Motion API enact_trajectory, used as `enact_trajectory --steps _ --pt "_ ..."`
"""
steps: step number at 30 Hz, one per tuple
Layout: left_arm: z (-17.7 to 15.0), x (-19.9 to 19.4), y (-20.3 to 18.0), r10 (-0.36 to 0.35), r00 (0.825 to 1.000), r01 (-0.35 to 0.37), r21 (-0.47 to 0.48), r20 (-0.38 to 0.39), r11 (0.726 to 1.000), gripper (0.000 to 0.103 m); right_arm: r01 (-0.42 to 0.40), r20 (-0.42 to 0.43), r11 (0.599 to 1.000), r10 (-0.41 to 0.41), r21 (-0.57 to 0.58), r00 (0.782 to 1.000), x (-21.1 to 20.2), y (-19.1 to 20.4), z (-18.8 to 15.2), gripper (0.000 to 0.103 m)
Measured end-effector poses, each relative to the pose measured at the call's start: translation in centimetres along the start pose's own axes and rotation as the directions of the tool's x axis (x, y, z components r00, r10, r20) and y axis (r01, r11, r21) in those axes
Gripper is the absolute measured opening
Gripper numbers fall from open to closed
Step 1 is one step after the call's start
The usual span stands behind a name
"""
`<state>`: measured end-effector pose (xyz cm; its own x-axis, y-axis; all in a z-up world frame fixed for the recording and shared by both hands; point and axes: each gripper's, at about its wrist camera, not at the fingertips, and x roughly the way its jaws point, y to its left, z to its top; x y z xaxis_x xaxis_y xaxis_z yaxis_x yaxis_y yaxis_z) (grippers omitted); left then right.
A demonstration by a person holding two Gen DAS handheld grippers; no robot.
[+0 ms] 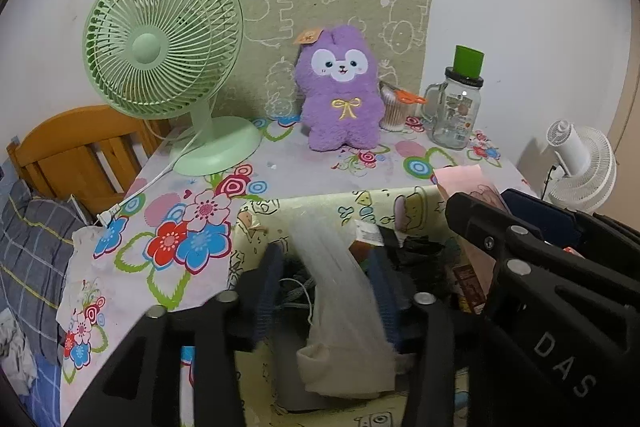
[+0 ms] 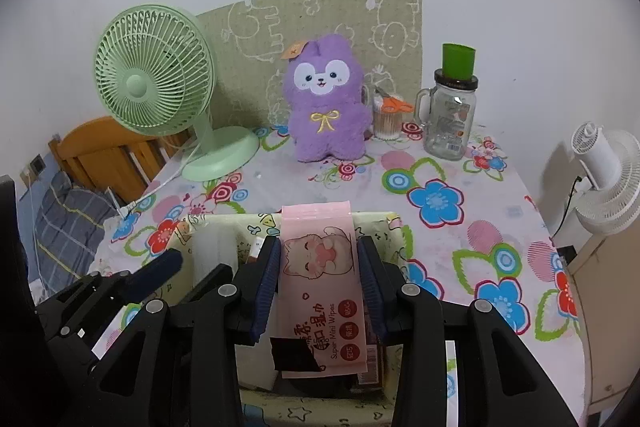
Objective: Organize soft objects
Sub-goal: 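Open the right tool to drop the pink card while the left tool releases the clear pack, then withdraw both open tools up and away from the fabric box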
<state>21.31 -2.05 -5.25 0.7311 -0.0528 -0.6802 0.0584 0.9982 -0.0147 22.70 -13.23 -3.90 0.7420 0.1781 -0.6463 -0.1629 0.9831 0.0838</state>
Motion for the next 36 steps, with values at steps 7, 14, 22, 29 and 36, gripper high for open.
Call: enact_trajectory --steps 7,14,22,29,36 --pt "-0.2 0.1 0.3 0.010 1.000 -0.010 -0.002 -0.001 1.000 0.080 -0.011 -0.013 1.000 0.011 -0.012 1.000 1.0 0.6 0.1 0.043" --pt "-0.3 0.3 0.5 0.011 1.000 -0.011 0.005 -0.011 1.000 0.085 -0.018 -0.040 1.000 0.017 -0.006 0.999 2.2 0.8 -0.3 0.044" --pt "-0.6 -0.3 0.5 0.001 1.000 -0.001 0.007 -0.004 1.000 0.091 -0.013 -0.037 1.000 0.013 -0.003 0.999 1.8 0.8 -0.9 0.076" --pt "-1.0 -1.7 0.3 -0.003 1.000 0.003 0.009 0.019 1.000 0.098 -0.006 -0.023 1.000 0.005 -0.010 1.000 0.5 0.8 -1.3 0.084" --pt "-1.9 -3.0 -0.1 -0.011 1.000 0.010 0.021 0.028 1.000 0.102 0.006 -0.002 1.000 -0.006 -0.006 1.000 -1.2 0.7 -2.3 0.088"
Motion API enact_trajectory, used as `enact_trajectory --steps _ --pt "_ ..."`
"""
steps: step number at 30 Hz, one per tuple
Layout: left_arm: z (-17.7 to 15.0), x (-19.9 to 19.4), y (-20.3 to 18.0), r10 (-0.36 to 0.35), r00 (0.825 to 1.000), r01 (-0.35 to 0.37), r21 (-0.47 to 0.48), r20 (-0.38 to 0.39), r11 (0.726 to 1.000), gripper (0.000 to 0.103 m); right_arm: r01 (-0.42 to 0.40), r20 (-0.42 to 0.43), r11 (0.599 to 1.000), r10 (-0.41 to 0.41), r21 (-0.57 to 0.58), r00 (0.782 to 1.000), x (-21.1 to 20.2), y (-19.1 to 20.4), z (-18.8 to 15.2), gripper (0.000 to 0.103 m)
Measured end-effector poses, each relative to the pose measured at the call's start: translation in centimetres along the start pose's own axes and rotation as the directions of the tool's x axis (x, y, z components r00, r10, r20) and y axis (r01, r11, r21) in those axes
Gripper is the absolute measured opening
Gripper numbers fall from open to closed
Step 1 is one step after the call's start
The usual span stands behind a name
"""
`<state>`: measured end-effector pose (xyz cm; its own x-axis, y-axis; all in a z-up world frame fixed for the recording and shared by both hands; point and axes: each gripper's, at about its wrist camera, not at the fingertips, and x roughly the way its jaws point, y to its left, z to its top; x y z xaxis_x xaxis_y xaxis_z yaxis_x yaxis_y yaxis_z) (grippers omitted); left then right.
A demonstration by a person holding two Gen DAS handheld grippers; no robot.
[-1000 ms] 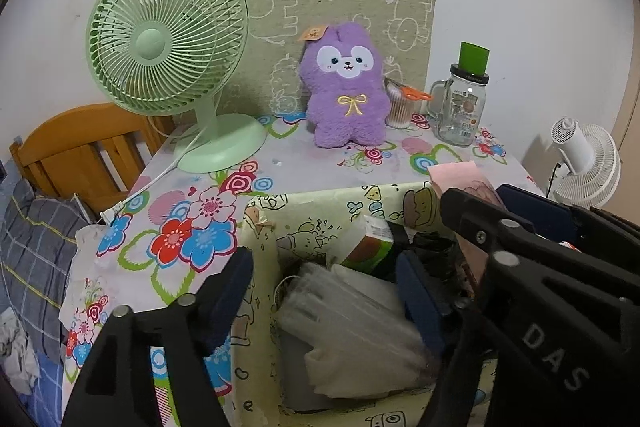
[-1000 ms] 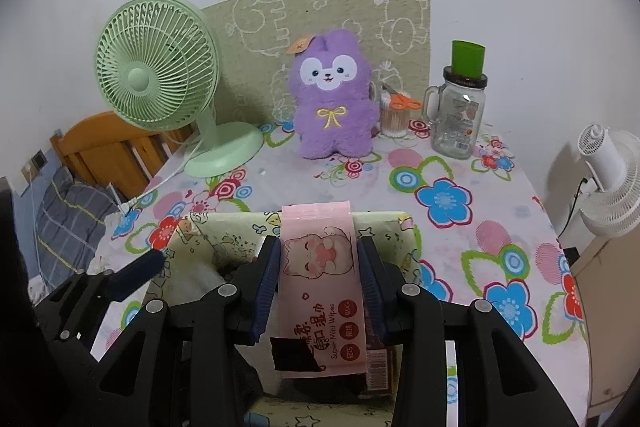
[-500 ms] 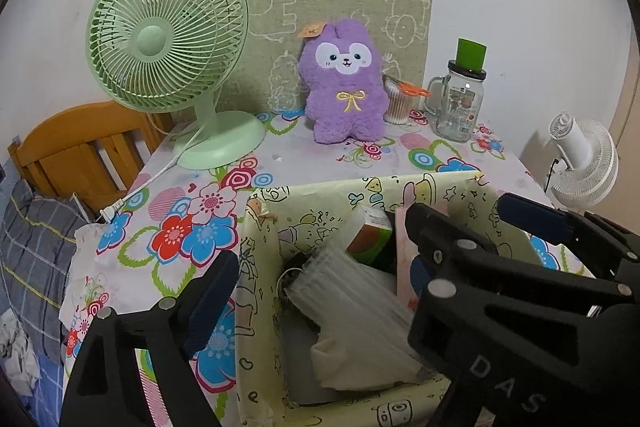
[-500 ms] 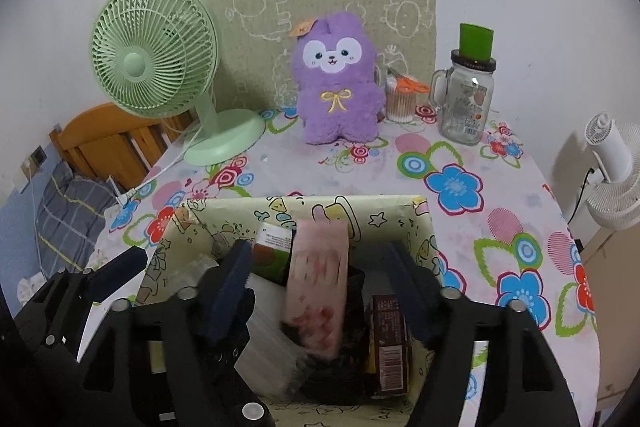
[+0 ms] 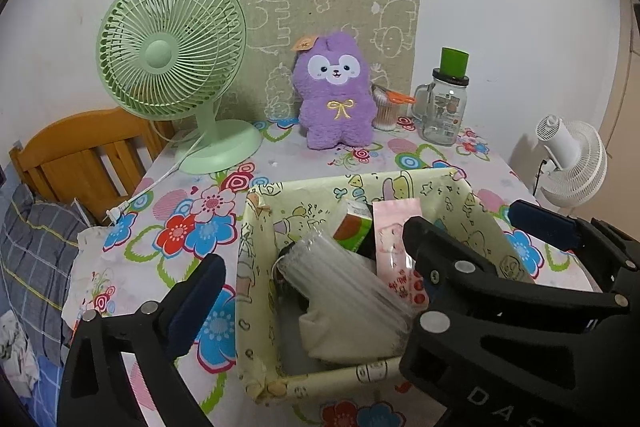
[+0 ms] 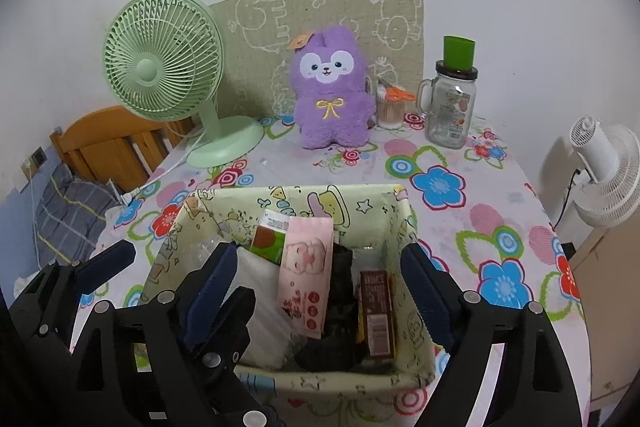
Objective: Organize soft objects
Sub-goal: 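Withdraw both open tools up and away from the fabric box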
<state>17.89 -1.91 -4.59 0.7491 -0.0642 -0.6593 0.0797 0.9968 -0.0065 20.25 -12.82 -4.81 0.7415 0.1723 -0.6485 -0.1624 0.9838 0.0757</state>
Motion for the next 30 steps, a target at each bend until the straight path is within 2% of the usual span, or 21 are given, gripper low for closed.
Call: enact_trajectory --steps 20,30 --pt "-2.4 -4.8 -0.9 -0.025 0.999 0.025 0.016 0.046 1.000 0.103 0.024 0.064 1.000 -0.025 0.012 0.998 -5.9 -0.5 -3.1 0.095" --pt "-3.9 -7.0 -0.3 -0.007 0.998 0.008 -0.017 0.060 1.000 0.103 0.037 0.100 0.999 -0.039 0.014 0.994 -8.6 -0.7 -4.6 0.095"
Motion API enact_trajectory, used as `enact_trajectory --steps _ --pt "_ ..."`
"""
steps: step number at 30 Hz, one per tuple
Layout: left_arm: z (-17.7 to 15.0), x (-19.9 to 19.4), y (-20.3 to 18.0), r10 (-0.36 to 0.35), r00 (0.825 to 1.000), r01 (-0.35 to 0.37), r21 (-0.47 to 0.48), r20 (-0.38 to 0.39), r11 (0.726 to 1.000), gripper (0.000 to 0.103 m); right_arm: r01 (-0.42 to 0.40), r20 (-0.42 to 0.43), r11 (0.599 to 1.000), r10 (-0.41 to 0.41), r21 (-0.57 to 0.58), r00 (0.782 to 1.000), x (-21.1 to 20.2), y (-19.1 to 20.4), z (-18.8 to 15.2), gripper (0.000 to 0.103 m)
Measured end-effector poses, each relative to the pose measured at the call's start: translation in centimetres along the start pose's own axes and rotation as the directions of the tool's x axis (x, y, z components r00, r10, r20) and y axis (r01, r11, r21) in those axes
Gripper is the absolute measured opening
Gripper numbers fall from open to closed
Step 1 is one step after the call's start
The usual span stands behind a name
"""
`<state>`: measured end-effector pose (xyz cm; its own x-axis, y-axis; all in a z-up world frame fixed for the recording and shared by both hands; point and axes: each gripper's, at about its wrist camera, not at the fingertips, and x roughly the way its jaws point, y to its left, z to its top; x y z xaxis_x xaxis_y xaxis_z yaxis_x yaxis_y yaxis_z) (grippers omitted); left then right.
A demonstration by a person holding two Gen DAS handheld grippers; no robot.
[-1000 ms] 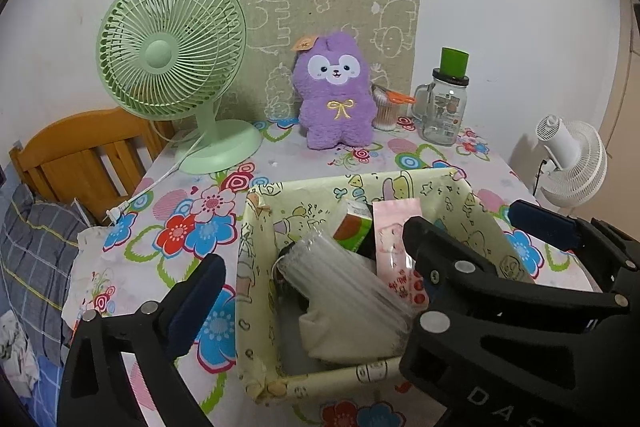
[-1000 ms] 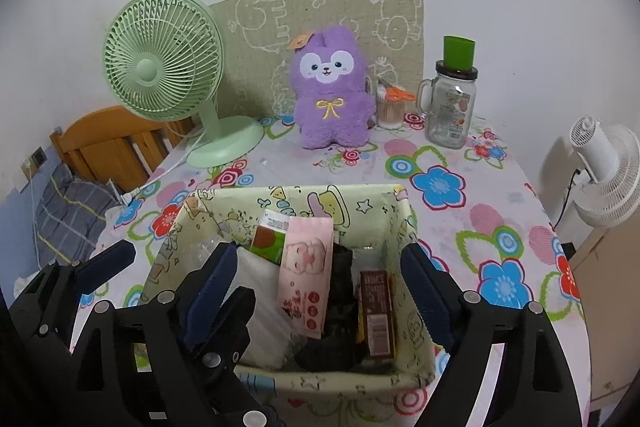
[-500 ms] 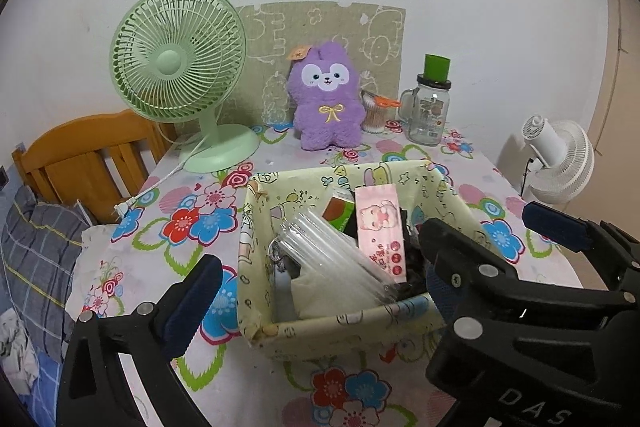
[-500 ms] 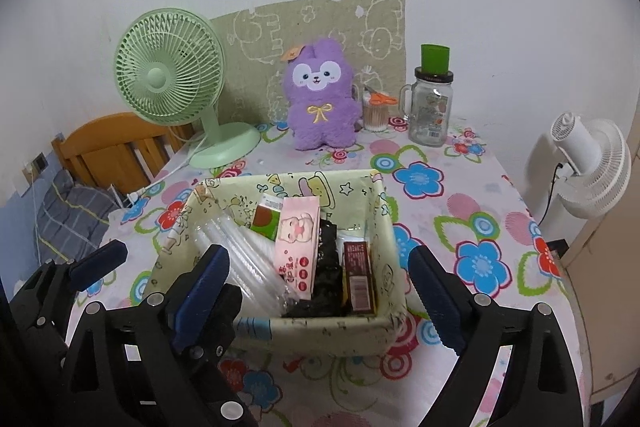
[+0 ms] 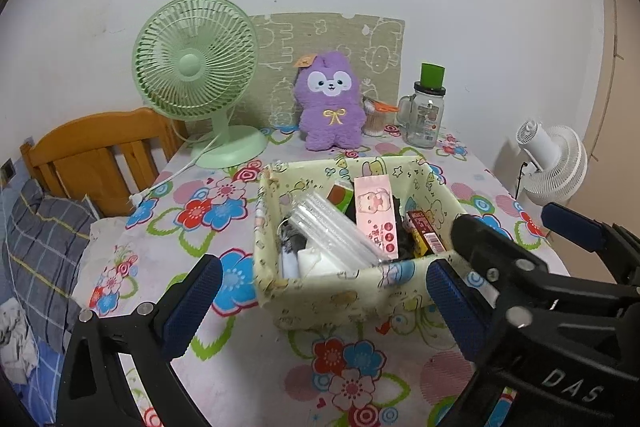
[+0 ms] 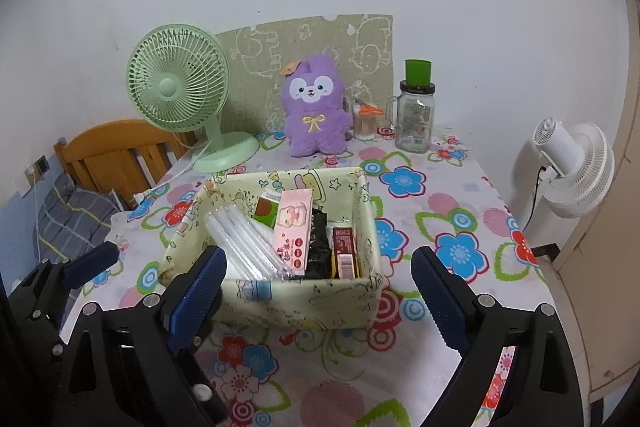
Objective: Organize soft objects
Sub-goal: 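Withdraw both open tools up and away from the fabric box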
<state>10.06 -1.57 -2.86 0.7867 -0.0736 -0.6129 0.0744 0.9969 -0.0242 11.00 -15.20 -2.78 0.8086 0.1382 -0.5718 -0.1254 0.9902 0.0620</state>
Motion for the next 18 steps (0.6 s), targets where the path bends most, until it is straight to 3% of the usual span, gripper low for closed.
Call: enact_trajectory --steps 18 --pt "-1.9 -5.0 0.5 0.011 0.998 -0.011 0.013 0.061 1.000 0.103 0.023 0.088 1.000 -0.024 0.008 0.996 -5.7 -0.6 -2.1 0.100"
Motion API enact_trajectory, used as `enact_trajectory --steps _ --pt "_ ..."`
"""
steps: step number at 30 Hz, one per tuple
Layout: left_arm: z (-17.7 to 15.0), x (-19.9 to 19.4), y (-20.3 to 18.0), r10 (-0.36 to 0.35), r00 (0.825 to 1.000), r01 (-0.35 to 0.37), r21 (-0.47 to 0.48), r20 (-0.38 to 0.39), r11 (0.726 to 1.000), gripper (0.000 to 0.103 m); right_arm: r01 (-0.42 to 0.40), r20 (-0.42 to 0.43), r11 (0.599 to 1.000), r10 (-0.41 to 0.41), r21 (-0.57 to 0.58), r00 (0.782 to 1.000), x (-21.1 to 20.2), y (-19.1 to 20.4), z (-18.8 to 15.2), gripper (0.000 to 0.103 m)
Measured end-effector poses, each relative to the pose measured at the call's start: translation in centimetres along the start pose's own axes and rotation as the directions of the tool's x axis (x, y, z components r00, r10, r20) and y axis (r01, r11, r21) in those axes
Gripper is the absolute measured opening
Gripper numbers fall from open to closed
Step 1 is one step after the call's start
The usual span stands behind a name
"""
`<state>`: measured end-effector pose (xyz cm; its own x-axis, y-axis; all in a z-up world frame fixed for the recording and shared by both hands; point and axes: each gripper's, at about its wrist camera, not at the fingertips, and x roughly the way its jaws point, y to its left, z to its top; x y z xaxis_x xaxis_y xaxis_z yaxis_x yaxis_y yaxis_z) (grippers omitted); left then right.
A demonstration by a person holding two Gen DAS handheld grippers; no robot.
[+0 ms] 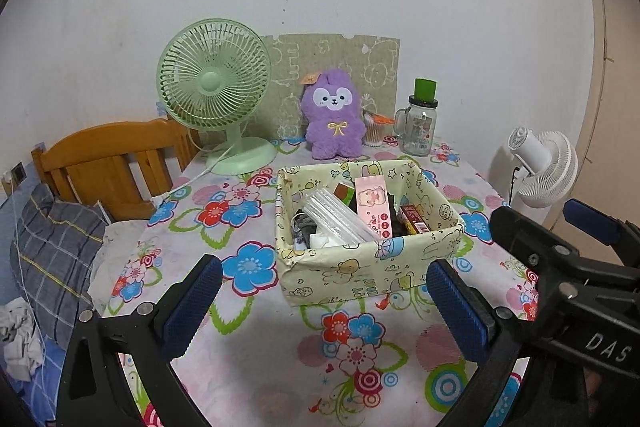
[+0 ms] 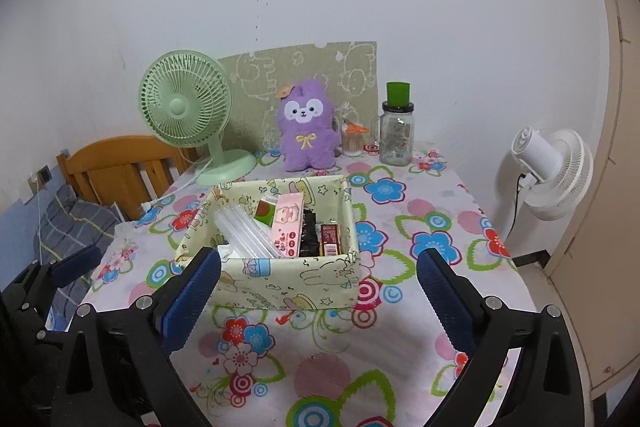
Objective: Organize soft objects
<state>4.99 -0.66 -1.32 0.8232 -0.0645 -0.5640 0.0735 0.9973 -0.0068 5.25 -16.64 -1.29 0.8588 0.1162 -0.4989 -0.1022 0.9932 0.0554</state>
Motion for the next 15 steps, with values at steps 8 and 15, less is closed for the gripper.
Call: enact_trajectory --steps 8,15 --pt "-0.4 -2.2 0.7 0.014 0.999 -0.014 -0.012 0.036 1.000 0.103 0.011 0.036 1.000 -0.011 0.009 0.999 -2.2 -0.4 -0.5 0.103" --pt "-0.7 -3.9 0.9 0.013 0.998 -0.013 -0.002 0.063 1.000 0.103 0.012 0.056 1.000 -0.012 0.010 0.998 -4.1 -0.6 -0.7 0.103"
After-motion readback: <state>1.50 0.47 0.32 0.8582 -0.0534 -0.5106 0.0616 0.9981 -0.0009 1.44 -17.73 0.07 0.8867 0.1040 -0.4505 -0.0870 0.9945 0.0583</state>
